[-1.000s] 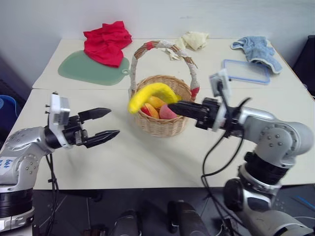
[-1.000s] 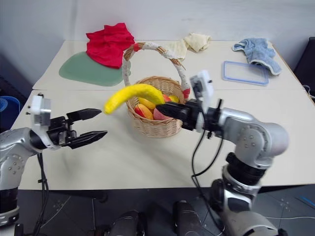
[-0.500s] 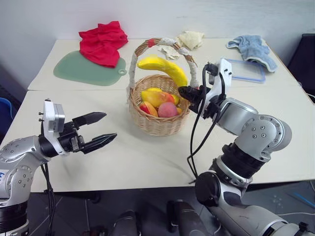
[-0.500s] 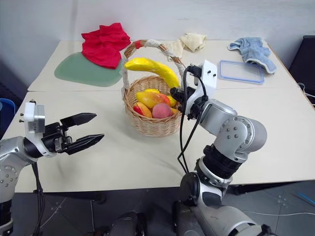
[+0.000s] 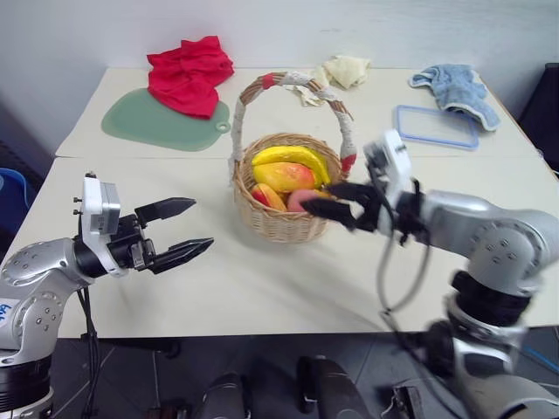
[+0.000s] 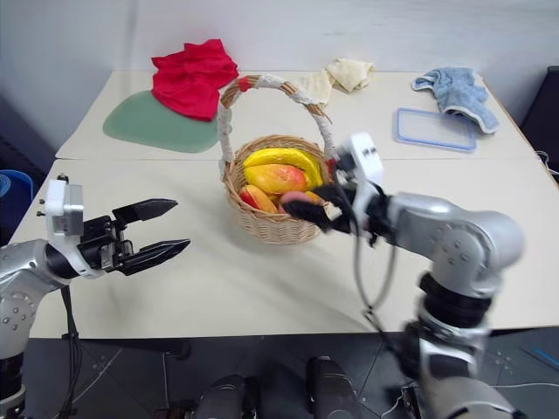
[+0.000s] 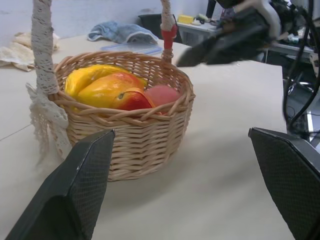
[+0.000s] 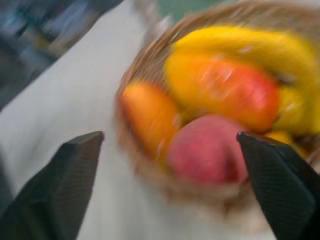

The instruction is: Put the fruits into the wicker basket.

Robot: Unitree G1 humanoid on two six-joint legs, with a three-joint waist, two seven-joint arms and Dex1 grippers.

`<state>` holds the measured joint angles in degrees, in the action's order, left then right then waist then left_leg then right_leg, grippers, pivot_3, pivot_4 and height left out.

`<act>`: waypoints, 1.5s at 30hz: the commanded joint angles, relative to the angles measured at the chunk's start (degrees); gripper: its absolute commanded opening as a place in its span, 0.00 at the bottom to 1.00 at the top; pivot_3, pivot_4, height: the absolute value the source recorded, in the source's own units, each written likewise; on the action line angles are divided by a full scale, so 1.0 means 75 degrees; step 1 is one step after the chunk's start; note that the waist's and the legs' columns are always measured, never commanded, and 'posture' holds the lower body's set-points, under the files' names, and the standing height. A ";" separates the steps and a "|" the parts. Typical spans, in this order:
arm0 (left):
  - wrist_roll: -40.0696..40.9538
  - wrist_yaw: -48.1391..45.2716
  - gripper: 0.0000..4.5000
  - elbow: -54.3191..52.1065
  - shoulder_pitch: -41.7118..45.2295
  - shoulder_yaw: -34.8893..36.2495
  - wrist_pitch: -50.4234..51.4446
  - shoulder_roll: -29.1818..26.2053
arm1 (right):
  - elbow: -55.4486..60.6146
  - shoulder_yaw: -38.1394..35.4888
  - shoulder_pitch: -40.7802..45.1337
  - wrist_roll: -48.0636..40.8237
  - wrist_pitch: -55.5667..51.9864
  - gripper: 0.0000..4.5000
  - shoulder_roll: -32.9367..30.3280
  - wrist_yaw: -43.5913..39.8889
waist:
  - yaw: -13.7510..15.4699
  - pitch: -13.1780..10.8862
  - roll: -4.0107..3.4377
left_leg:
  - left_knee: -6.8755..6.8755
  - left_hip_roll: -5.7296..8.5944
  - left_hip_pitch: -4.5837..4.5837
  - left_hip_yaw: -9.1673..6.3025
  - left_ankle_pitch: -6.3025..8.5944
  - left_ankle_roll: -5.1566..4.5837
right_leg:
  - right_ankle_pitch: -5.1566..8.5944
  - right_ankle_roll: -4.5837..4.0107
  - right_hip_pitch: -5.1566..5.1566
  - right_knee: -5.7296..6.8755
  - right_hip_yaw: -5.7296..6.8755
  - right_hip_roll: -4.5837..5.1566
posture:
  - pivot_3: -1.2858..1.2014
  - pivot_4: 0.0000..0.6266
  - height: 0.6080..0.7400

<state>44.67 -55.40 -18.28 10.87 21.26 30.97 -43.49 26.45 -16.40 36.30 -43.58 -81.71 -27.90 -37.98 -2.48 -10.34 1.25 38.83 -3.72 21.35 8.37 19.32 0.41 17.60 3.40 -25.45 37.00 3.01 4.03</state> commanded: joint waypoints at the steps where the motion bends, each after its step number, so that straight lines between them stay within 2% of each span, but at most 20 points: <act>1: -0.0082 -0.0051 1.00 0.0159 0.0371 -0.0005 -0.0357 0.0008 | -0.0307 -0.0319 -0.0800 0.0122 0.2559 0.99 -0.0951 -0.2031 | 0.0033 0.0000 0.0001 | 0.0001 -0.0001 -0.0001 0.0005 0.0000 -0.0001 | -0.0004 0.0007 0.0001 -0.0001 -0.0005 -0.0014 | 0.52 0.24 1.00; 4: -0.0140 -0.0225 1.00 0.0280 0.0460 -0.0144 -0.0463 -0.0010 | -0.2067 0.0086 -0.1223 0.1463 0.5223 0.99 -0.2065 -0.3268 | -0.0001 0.0000 0.0001 | 0.0007 -0.0001 -0.0022 0.0039 0.0003 -0.0007 | -0.0020 0.0026 0.0006 -0.0002 -0.0041 -0.0050 | 0.52 0.24 1.00; 7: -0.0108 -0.0303 1.00 0.0299 0.0493 -0.0247 -0.0443 -0.0007 | -0.3438 0.0247 -0.0777 0.1905 0.6916 0.99 -0.2203 -0.3832 | -0.0031 -0.0001 0.0000 | 0.0015 -0.0002 -0.0030 0.0053 0.0002 -0.0010 | -0.0024 0.0026 0.0007 0.0000 -0.0044 -0.0059 | 0.52 0.24 1.00; 9: -0.0145 -0.0312 1.00 0.0362 0.0533 -0.0345 -0.0481 0.0048 | -0.4510 0.0705 -0.0059 0.2466 0.8039 0.99 -0.2150 -0.4133 | -0.0104 -0.0003 -0.0004 | 0.0015 -0.0009 -0.0030 0.0056 0.0000 -0.0005 | -0.0025 0.0022 0.0004 0.0004 -0.0052 -0.0060 | 0.52 0.24 1.00; 13: -0.0231 -0.0301 1.00 0.0486 0.0678 -0.0588 -0.0547 0.0177 | -0.6177 0.1404 0.1267 0.2833 0.8778 0.99 -0.1606 -0.4522 | -0.0121 -0.0007 -0.0010 | 0.0016 -0.0033 -0.0034 0.0064 -0.0004 0.0008 | -0.0026 0.0011 -0.0003 0.0008 -0.0064 -0.0053 | 0.52 0.24 1.00; 18: -0.0243 -0.0293 1.00 0.0503 0.0751 -0.0728 -0.0517 0.0255 | -0.7367 0.1985 0.2241 0.3035 0.9097 0.99 -0.0883 -0.5049 | -0.0091 -0.0007 -0.0010 | 0.0022 -0.0051 -0.0027 0.0060 -0.0005 0.0012 | -0.0026 0.0007 -0.0004 0.0009 -0.0063 -0.0053 | 0.52 0.24 1.00; 21: -0.0224 -0.0273 1.00 0.0466 0.0683 -0.0718 -0.0500 0.0249 | -0.7985 0.2009 0.2720 0.3021 0.9309 0.86 -0.0441 -0.5097 | -0.0081 -0.0008 -0.0011 | 0.0028 -0.0047 -0.0022 0.0059 -0.0005 0.0011 | -0.0026 0.0007 -0.0005 0.0012 -0.0059 -0.0040 | 0.52 0.24 1.00; 26: -0.0122 -0.0230 1.00 0.0360 0.0676 -0.0726 -0.0406 0.0261 | -0.8572 0.1948 0.3028 0.3065 0.9960 0.48 -0.0144 -0.5341 | -0.0059 -0.0008 -0.0012 | 0.0031 -0.0036 -0.0018 0.0047 -0.0005 0.0010 | -0.0026 0.0008 -0.0004 0.0017 -0.0044 -0.0020 | 0.52 0.24 1.00; 32: -0.0088 -0.0283 1.00 0.0350 0.0739 -0.0869 -0.0293 0.0307 | -0.8311 0.1824 0.2822 0.2951 0.9888 0.04 -0.0281 -0.5397 | -0.0078 -0.0009 -0.0014 | 0.0031 -0.0033 -0.0019 0.0043 -0.0005 0.0010 | -0.0026 0.0008 -0.0004 0.0060 -0.0039 -0.0011 | 0.52 0.24 1.00; 35: -0.0060 -0.0338 1.00 0.0370 0.0818 -0.0979 -0.0255 0.0366 | -0.7384 0.1438 0.2360 0.2555 0.9573 0.04 -0.0431 -0.5091 | -0.0056 -0.0009 -0.0014 | 0.0031 -0.0030 -0.0018 0.0039 -0.0005 0.0010 | -0.0026 0.0008 -0.0004 0.0060 -0.0035 -0.0006 | 0.52 0.24 1.00; 38: -0.0044 -0.0355 1.00 0.0366 0.0940 -0.1116 -0.0219 0.0456 | -0.5737 0.0804 0.1657 0.1881 0.8490 0.04 -0.0686 -0.4313 | 0.0030 -0.0010 -0.0015 | 0.0031 -0.0020 -0.0010 0.0027 -0.0005 0.0009 | -0.0025 0.0008 -0.0004 0.0061 -0.0025 0.0009 | 0.52 0.24 1.00; 42: -0.0093 -0.0513 1.00 0.0542 0.1246 -0.1469 -0.0220 0.0704 | -0.3123 -0.0632 -0.0070 0.1282 0.7480 0.04 -0.1356 -0.2886 | 0.0187 -0.0011 -0.0016 | 0.0033 -0.0012 -0.0007 0.0016 -0.0006 0.0007 | -0.0025 0.0008 -0.0004 0.0058 -0.0016 0.0018 | 0.52 0.24 1.00; 45: -0.0157 -0.0711 1.00 0.0760 0.1465 -0.1747 -0.0258 0.0895 | -0.2259 -0.1672 -0.1185 0.1161 0.7205 0.04 -0.1674 -0.2043 | 0.0260 -0.0011 -0.0016 | 0.0034 -0.0003 -0.0012 0.0024 -0.0007 0.0005 | -0.0025 0.0009 -0.0001 0.0029 -0.0020 0.0021 | 0.52 0.24 1.00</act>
<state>43.23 -59.49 -12.48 20.65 9.01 29.70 -37.19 5.02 -23.16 28.80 -33.11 -27.03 -39.48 -57.28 -0.53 -10.42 1.13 39.09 -3.73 21.25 8.57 19.25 0.42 17.41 3.48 -25.43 37.21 2.85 4.18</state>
